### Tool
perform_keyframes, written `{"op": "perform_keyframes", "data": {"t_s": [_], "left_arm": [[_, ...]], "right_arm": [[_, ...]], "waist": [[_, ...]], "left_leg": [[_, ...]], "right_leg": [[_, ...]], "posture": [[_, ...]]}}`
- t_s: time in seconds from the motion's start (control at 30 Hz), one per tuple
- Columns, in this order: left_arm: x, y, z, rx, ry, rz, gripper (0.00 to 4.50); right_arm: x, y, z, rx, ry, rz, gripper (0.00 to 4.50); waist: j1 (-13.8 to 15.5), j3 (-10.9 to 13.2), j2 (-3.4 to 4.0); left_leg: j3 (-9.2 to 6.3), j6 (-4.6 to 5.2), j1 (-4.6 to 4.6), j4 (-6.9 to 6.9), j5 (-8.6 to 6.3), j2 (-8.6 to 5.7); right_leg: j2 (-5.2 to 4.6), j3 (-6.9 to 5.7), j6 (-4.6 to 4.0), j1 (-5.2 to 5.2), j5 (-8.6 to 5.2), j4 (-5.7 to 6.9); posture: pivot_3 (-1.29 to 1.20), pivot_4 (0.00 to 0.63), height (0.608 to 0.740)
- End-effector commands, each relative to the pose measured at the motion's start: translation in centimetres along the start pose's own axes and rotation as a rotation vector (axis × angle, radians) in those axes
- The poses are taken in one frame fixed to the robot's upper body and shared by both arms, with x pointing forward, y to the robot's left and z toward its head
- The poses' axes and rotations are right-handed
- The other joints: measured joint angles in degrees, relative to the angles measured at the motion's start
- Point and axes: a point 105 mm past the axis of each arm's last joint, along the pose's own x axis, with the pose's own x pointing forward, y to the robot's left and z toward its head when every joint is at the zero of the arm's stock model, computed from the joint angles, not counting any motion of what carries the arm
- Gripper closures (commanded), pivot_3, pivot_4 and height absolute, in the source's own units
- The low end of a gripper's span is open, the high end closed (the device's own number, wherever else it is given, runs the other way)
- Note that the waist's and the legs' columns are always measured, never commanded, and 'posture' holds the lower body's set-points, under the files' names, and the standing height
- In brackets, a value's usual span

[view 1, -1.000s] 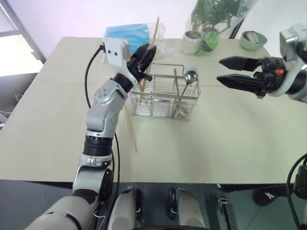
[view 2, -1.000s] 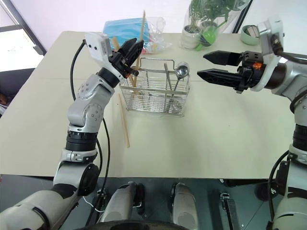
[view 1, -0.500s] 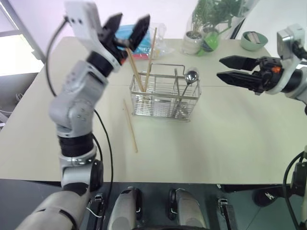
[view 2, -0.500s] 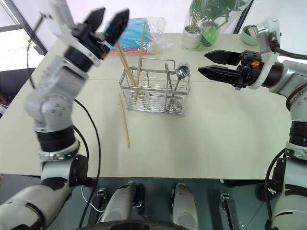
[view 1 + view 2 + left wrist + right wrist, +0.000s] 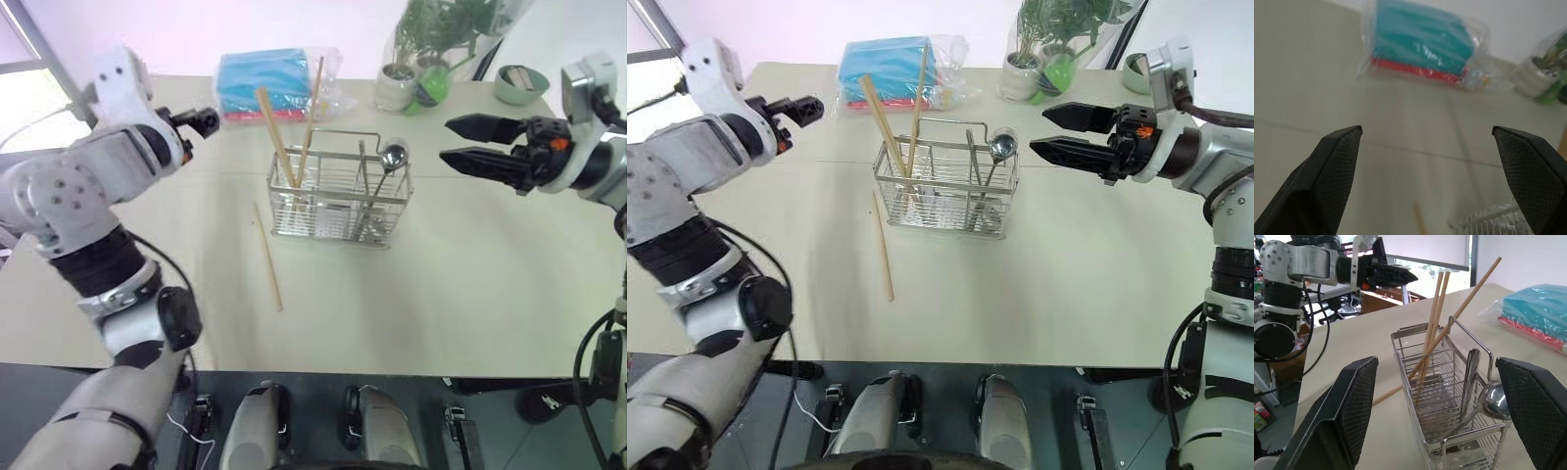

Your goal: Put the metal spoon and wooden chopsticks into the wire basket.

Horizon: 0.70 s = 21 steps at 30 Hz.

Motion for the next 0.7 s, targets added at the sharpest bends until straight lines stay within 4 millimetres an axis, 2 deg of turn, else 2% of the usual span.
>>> {"op": "perform_keyframes", "data": {"t_s": [0.03,0.13,0.3,0.43,0.53,0.7], "left_arm": [[0.9,-0.3,-1.8,-0.022,0.076,0.037,0.03],[2.2,-0.6,-4.4,-0.051,0.185,0.076,0.03],[3.2,-0.8,-6.3,-0.044,0.276,0.147,0.03],[4.5,-2.7,-7.9,-0.024,0.335,0.107,0.03],[5.3,-3.4,-9.1,-0.011,0.378,0.094,0.03],[6.0,-2.6,-11.2,0.03,0.446,0.147,0.03]], "right_arm": [[0.2,0.2,1.4,-0.058,-0.023,0.013,0.55],[0.5,0.2,1.4,-0.06,-0.023,0.022,0.55],[0.8,0.5,1.7,-0.06,-0.032,0.042,0.55],[0.9,0.4,1.7,-0.057,-0.037,0.038,0.55],[1.0,0.4,1.8,-0.058,-0.041,0.039,0.55],[0.9,0.4,1.7,-0.06,-0.043,0.027,0.55]], "waist": [[0.0,0.0,0.0],[0.0,0.0,0.0],[0.0,0.0,-0.01],[0.1,0.0,-0.01],[0.1,0.0,-0.01],[0.2,0.0,-0.01]], "left_leg": [[0.01,-0.01,0.0,-0.01,0.0,0.01],[0.02,-0.04,0.0,-0.01,0.01,0.01],[0.04,-0.04,-0.01,-0.03,0.01,0.02],[0.06,-0.05,-0.01,-0.03,0.01,0.01],[0.06,-0.05,-0.04,-0.03,0.01,0.0],[0.06,-0.05,-0.05,-0.03,0.01,0.0]], "right_leg": [[0.0,0.0,0.0,0.0,0.0,0.01],[0.01,0.0,0.0,-0.02,0.0,0.01],[0.01,0.0,-0.01,-0.06,0.0,0.0],[0.01,0.0,-0.01,-0.05,0.0,0.0],[0.0,0.0,-0.01,-0.06,0.01,-0.05],[-0.02,0.0,-0.01,-0.05,0.01,-0.05]], "posture": [[0.0,0.15,0.707],[0.0,0.15,0.707],[0.0,0.15,0.707],[0.0,0.15,0.707],[0.0,0.15,0.707],[0.0,0.15,0.707]]}}
